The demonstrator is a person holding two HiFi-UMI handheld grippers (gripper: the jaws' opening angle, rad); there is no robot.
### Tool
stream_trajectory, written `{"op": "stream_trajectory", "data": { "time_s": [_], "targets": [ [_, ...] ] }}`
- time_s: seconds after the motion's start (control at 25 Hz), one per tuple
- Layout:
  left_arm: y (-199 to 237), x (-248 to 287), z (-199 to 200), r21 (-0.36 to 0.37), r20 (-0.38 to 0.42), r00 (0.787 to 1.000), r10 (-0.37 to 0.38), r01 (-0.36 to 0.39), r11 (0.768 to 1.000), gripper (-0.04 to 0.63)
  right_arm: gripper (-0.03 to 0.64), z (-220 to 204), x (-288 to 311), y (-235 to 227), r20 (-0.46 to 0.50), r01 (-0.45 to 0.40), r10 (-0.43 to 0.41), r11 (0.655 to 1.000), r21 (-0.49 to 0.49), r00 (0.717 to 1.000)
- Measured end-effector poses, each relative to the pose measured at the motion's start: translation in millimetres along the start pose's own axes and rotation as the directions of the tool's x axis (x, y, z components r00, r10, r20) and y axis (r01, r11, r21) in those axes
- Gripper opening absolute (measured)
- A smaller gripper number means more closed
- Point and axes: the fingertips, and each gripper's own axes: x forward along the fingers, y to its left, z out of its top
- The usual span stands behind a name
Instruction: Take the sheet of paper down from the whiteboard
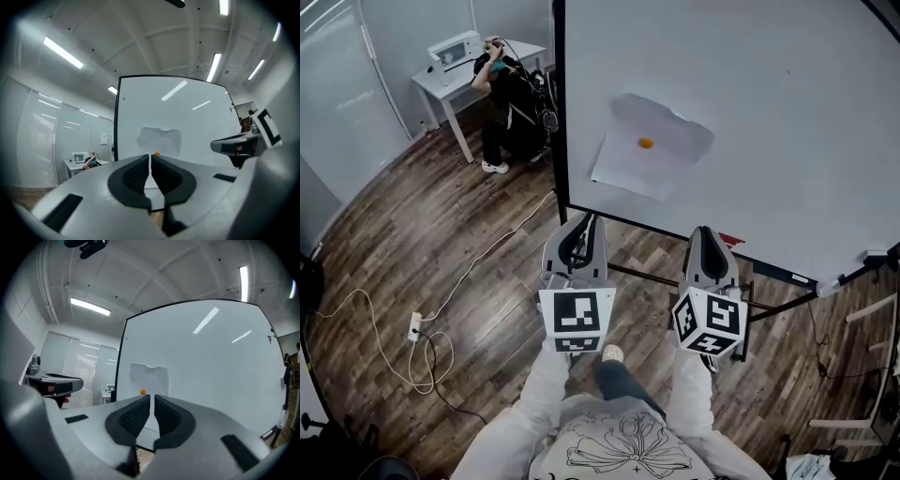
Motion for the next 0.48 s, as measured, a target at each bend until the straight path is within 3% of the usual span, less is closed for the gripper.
{"op": "stream_trajectory", "data": {
  "time_s": [0.48],
  "targets": [
    [-14.0, 120.7, -0.6, -0.008, -0.003, 0.998, 0.070, -0.070, 0.998, 0.017, 0.054, 1.0, 116.2, -61.3, 0.006, -0.072, 0.072, 0.997, -0.024, 0.997]
  ]
}}
